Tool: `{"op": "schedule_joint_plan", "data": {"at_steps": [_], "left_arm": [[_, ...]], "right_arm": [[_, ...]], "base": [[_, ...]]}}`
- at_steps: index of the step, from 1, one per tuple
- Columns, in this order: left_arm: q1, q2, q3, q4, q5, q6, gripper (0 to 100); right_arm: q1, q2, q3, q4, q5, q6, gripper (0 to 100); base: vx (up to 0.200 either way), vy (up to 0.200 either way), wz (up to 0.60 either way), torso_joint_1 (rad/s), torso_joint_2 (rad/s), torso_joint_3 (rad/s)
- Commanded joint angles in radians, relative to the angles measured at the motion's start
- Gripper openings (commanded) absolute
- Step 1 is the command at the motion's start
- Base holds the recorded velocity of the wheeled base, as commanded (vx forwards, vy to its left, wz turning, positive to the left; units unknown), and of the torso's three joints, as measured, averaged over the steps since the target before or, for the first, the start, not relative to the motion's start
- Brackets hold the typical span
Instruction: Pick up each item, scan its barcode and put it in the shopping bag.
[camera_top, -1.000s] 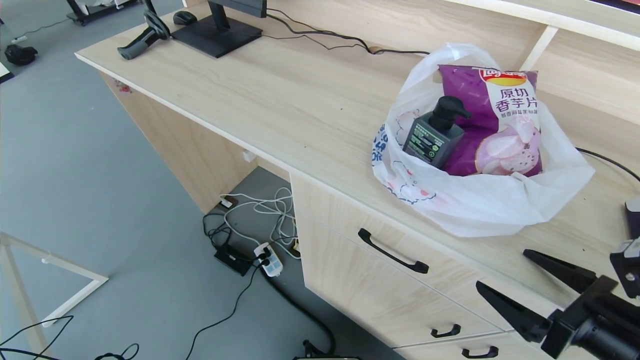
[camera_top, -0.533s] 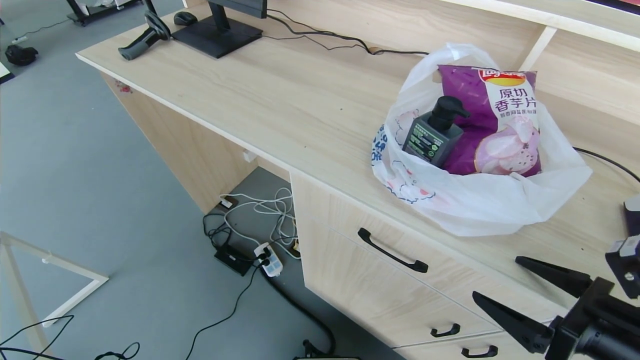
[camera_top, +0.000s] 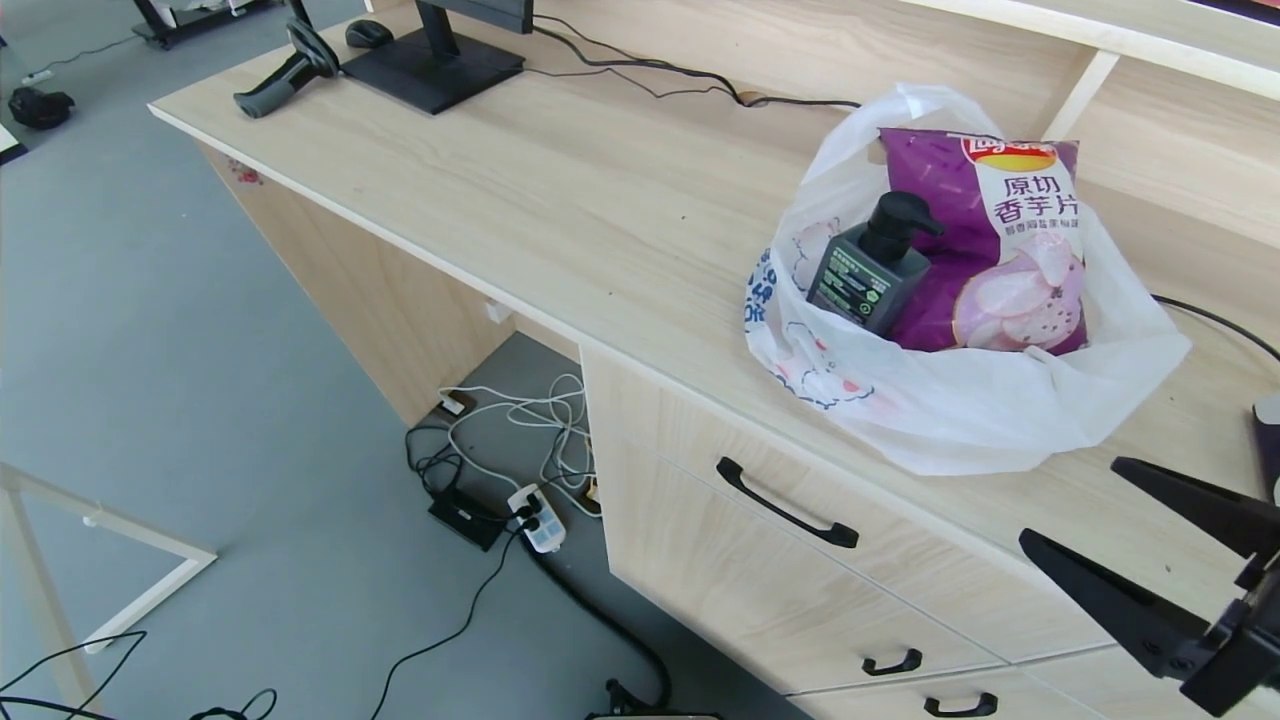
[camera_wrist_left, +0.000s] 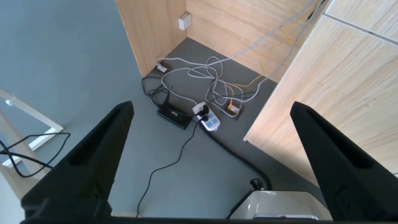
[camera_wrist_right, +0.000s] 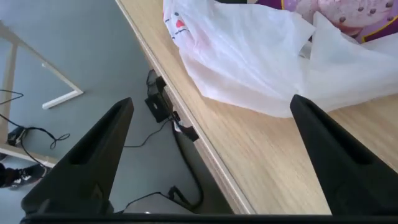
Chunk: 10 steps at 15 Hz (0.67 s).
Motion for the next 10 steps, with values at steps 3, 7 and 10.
{"op": "schedule_joint_plan", "data": {"at_steps": [3,7,10], "left_arm": [[0.000,0.002,0.000,-0.001,-0.001,0.000,100],[0.000,0.000,0.000,-0.001,0.000,0.000,100],[0.000,0.002,0.000,-0.001,0.000,0.000,100]], "right_arm": [[0.000,-0.456,0.074,0.379,-0.012,-0.001,100],[0.000,-0.909,0.052,0.970,-0.031,-0.007,100],[-0.007,-0.993,0.040,1.071,-0.061,0.004,100]], "base": [[0.000,0.000,0.00,0.000,0.00,0.000],[0.000,0.000,0.00,0.000,0.00,0.000],[0.000,0.000,0.00,0.000,0.00,0.000]]}}
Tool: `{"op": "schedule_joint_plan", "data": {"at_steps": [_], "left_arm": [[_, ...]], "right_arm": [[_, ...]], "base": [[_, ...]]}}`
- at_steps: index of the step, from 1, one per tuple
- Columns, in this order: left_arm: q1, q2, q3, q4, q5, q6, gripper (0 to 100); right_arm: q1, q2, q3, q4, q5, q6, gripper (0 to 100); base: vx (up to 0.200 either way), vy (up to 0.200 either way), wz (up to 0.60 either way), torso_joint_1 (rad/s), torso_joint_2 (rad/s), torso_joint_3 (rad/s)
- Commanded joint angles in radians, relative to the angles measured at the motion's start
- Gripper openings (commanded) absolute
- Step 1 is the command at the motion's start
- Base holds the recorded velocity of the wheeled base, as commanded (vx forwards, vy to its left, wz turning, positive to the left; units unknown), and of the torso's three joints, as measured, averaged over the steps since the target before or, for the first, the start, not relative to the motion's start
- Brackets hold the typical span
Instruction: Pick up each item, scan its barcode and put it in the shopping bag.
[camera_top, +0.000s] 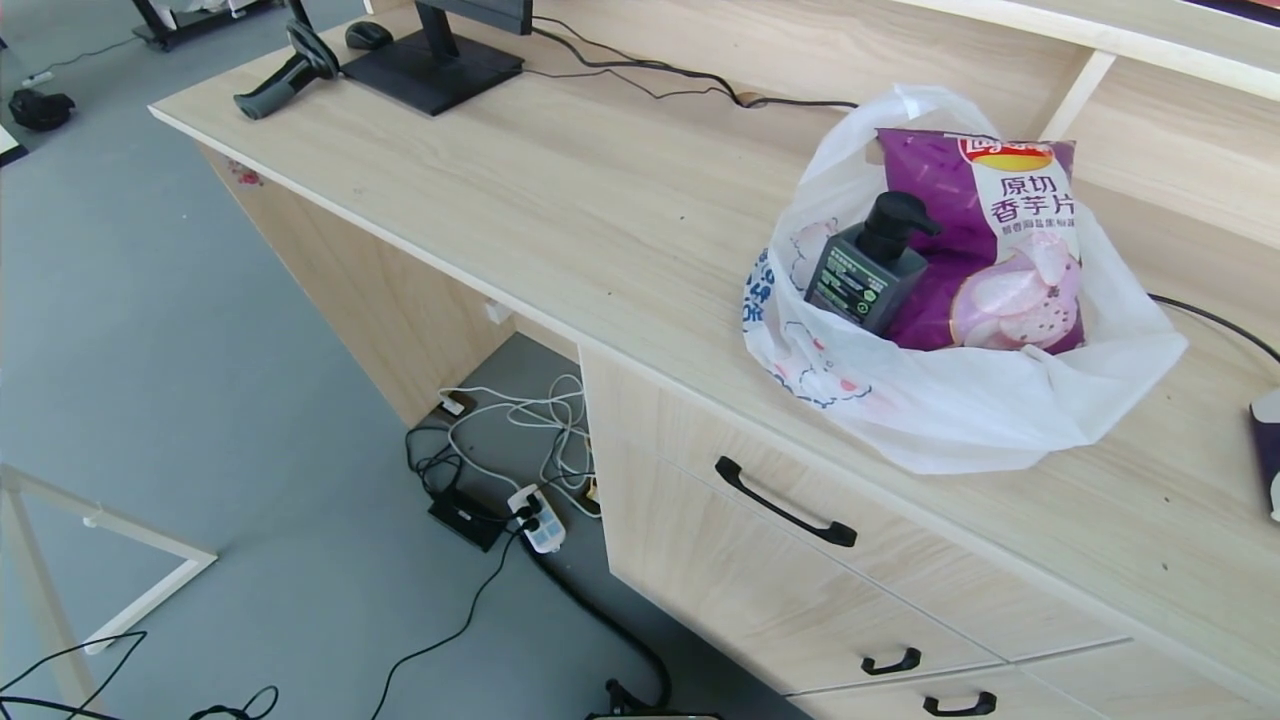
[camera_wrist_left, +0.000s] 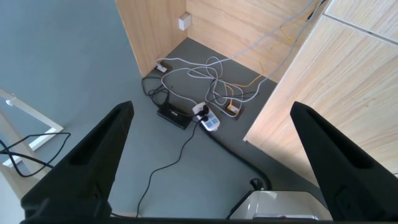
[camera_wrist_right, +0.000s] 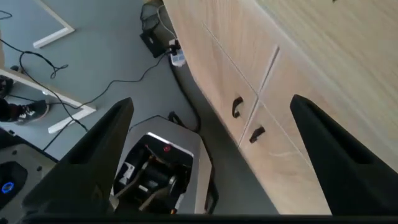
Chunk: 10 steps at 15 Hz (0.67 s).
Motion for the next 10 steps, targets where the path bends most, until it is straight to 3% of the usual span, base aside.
{"op": "schedule_joint_plan", "data": {"at_steps": [1,4,5,6,10], "left_arm": [[0.000,0.002,0.000,0.000,0.001,0.000,100],[0.000,0.002,0.000,0.000,0.001,0.000,100],[0.000,0.002,0.000,0.000,-0.001,-0.008,100],[0.000,0.000,0.000,0.000,-0.001,-0.014,100],[0.000,0.000,0.000,0.000,0.001,-0.016,100]], "right_arm": [[-0.005,-0.137,-0.008,0.038,-0.015,0.026,100],[-0.006,-0.128,-0.002,0.029,-0.009,0.010,100],[-0.046,-0.166,0.004,0.010,-0.056,0.003,100],[-0.127,-0.188,0.010,-0.002,-0.200,0.018,100],[-0.120,-0.094,0.021,-0.027,-0.200,0.073,100]], "base": [[0.000,0.000,0.00,0.000,0.00,0.000],[0.000,0.000,0.00,0.000,0.00,0.000],[0.000,0.000,0.00,0.000,0.00,0.000],[0.000,0.000,0.00,0.000,0.00,0.000],[0.000,0.000,0.00,0.000,0.00,0.000]]}}
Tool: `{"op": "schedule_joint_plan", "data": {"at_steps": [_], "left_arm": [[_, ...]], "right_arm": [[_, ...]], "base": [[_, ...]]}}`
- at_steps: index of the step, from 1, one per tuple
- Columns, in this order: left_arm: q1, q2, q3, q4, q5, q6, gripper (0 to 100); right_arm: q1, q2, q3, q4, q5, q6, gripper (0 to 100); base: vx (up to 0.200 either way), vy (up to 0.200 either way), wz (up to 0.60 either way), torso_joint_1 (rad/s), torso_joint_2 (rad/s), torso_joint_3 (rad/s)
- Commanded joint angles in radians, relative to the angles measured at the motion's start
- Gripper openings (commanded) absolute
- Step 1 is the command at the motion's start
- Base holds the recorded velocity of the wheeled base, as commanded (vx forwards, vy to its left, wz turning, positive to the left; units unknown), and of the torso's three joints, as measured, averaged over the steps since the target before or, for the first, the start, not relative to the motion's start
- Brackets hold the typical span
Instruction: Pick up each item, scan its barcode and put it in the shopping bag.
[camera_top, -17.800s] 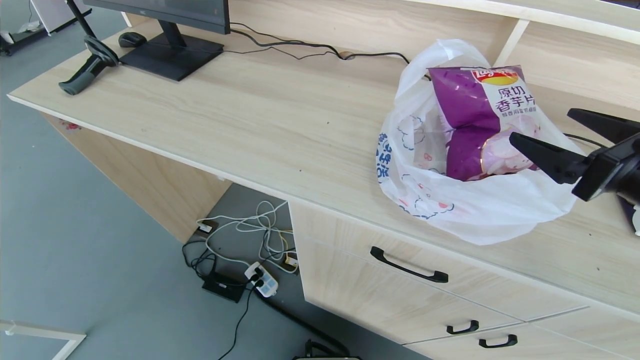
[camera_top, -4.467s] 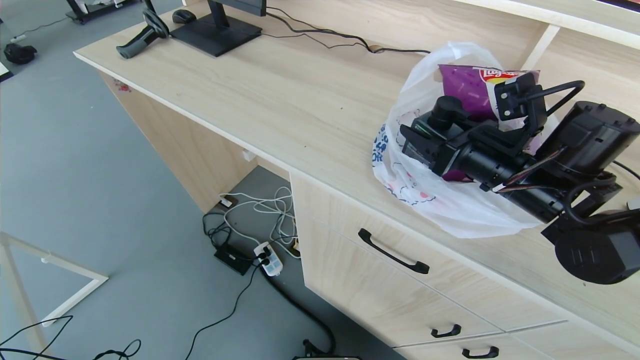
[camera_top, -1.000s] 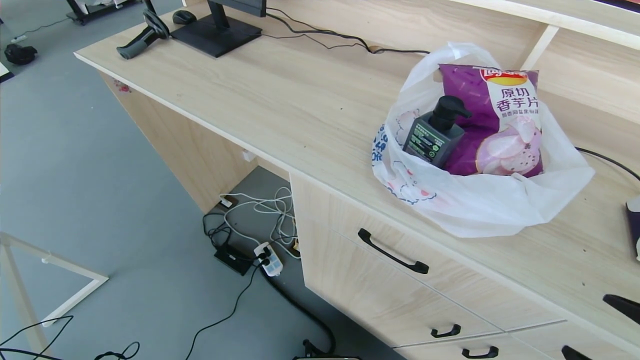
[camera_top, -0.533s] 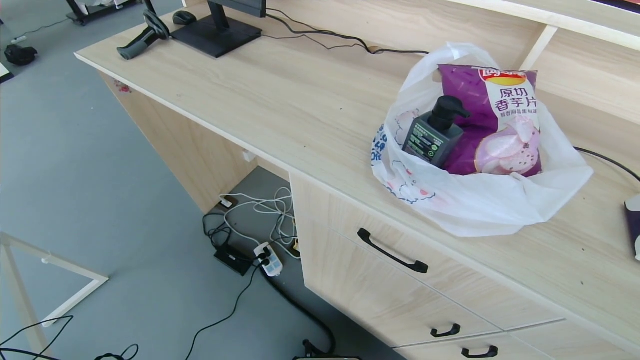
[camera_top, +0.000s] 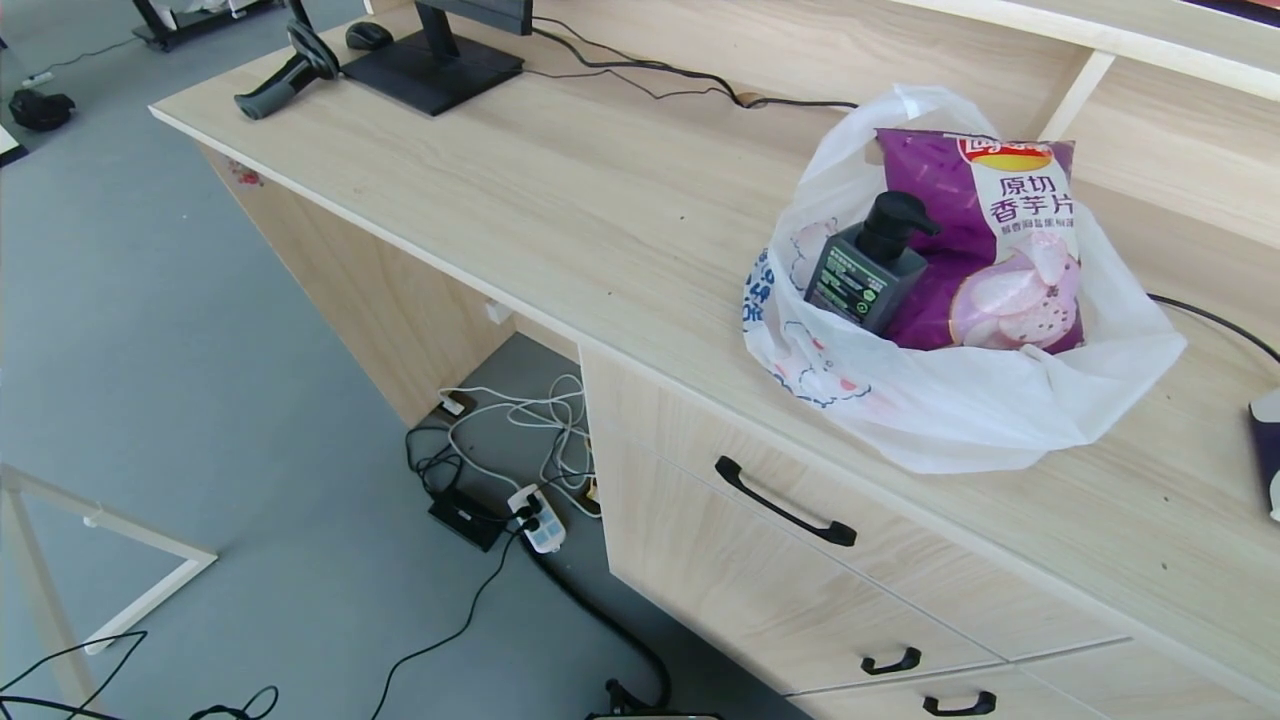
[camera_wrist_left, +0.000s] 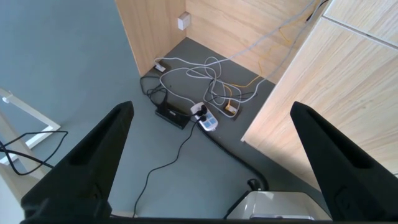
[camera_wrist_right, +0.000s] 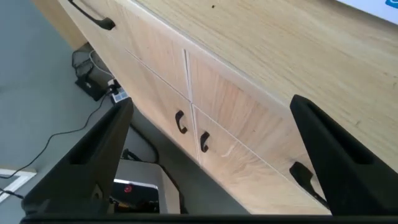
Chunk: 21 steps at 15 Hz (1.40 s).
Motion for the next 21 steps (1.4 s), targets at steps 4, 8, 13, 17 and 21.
{"op": "schedule_joint_plan", "data": {"at_steps": [4,8,13,17,21], "left_arm": [[0.000,0.000,0.000,0.001,-0.001,0.000,100],[0.000,0.000,0.000,-0.001,0.000,0.000,100],[0.000,0.000,0.000,-0.001,0.000,0.002,100],[0.000,0.000,0.000,-0.001,-0.001,0.003,100],[0.000,0.002,0.000,-0.001,0.000,0.000,100]], "right_arm": [[-0.112,0.225,0.003,-0.002,-0.054,0.070,100],[-0.225,0.072,0.029,-0.053,-0.029,-0.019,100],[-0.224,0.074,0.094,-0.150,0.126,0.063,100],[-0.408,0.114,0.094,-0.150,0.127,0.024,100],[-0.478,0.072,0.094,-0.150,0.135,0.064,100]], "base": [[0.000,0.000,0.00,0.000,0.00,0.000],[0.000,0.000,0.00,0.000,0.00,0.000],[0.000,0.000,0.00,0.000,0.00,0.000],[0.000,0.000,0.00,0.000,0.00,0.000],[0.000,0.000,0.00,0.000,0.00,0.000]]}}
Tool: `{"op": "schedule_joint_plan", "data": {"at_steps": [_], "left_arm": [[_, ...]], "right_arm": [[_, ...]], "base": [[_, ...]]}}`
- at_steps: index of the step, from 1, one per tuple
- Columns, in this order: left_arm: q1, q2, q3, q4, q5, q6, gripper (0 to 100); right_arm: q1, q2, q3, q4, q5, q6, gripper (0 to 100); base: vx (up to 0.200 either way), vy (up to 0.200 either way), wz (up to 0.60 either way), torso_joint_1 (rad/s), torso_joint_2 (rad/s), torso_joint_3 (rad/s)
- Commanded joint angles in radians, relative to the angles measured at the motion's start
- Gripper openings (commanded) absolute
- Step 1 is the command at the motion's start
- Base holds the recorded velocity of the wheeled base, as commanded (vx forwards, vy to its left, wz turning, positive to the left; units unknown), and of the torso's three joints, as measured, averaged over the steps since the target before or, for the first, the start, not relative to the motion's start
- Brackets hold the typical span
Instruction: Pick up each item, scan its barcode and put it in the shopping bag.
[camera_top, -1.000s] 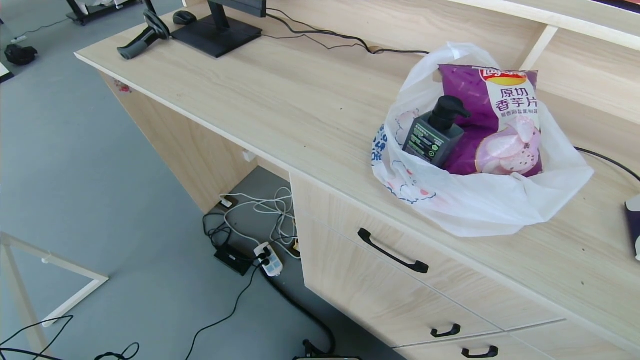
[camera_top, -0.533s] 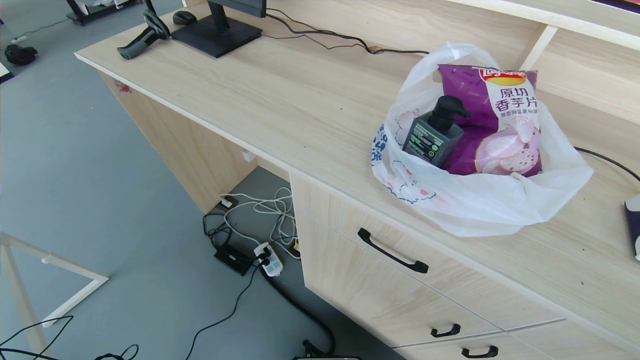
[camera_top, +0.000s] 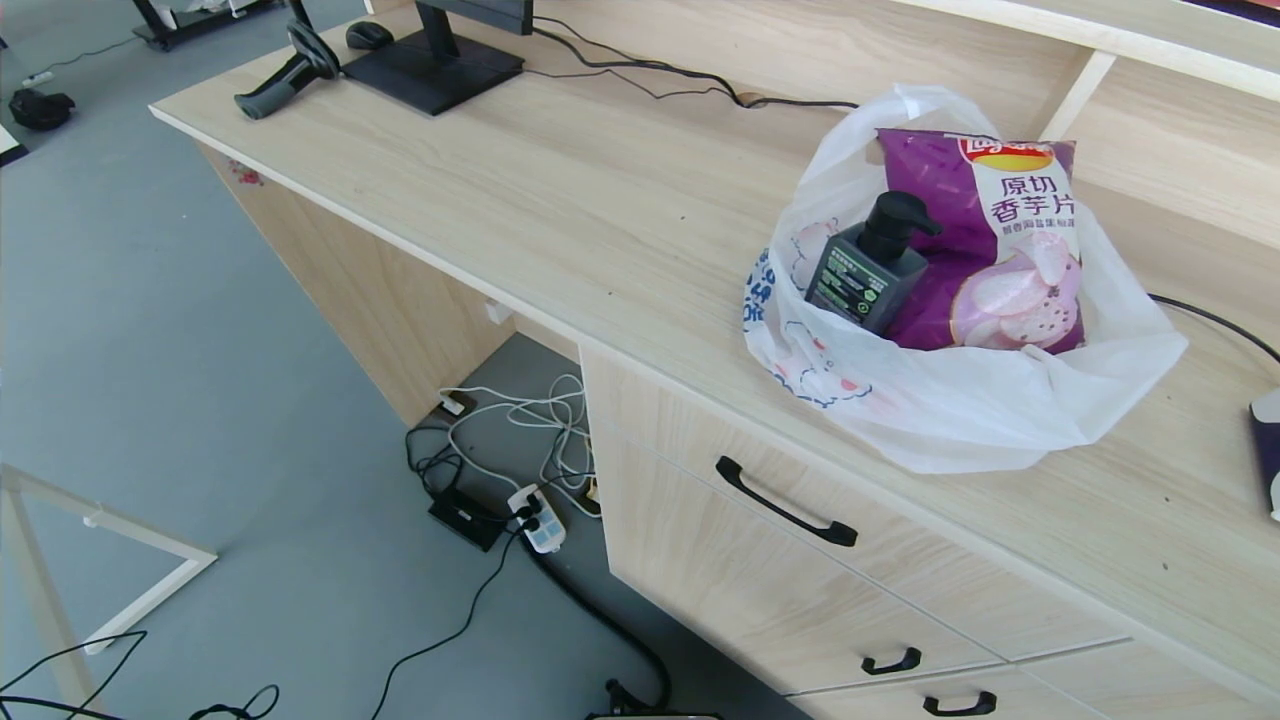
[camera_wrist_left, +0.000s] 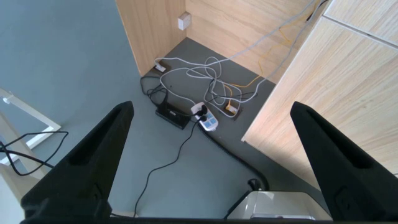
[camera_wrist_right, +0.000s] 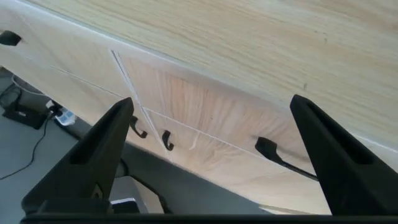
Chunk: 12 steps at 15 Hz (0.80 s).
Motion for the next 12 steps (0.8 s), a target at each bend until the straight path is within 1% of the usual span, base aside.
{"op": "schedule_joint_plan", "data": {"at_steps": [1,2,3,4,5,12], "left_arm": [[0.000,0.000,0.000,0.000,-0.001,-0.001,100],[0.000,0.002,0.000,0.000,0.000,-0.001,100],[0.000,0.002,0.000,0.000,0.000,-0.001,100],[0.000,0.002,0.000,0.000,-0.001,-0.001,100],[0.000,0.002,0.000,0.000,0.000,-0.001,100],[0.000,0.002,0.000,0.000,0.000,-0.001,100]], "right_arm": [[0.005,-0.011,0.001,0.000,0.010,0.005,100],[0.052,-0.010,0.001,0.000,0.035,0.001,100],[0.160,-0.031,0.001,0.000,0.035,0.001,100],[0.187,-0.050,0.001,0.003,0.036,-0.015,100],[0.134,-0.079,0.001,0.003,0.036,-0.012,100],[0.138,-0.103,0.001,0.001,0.036,0.002,100]], "base": [[0.000,0.000,0.00,0.000,0.00,0.000],[0.000,0.000,0.00,0.000,0.00,0.000],[0.000,0.000,0.00,0.000,0.00,0.000],[0.000,0.000,0.00,0.000,0.00,0.000],[0.000,0.000,0.00,0.000,0.00,0.000],[0.000,0.000,0.00,0.000,0.00,0.000]]}}
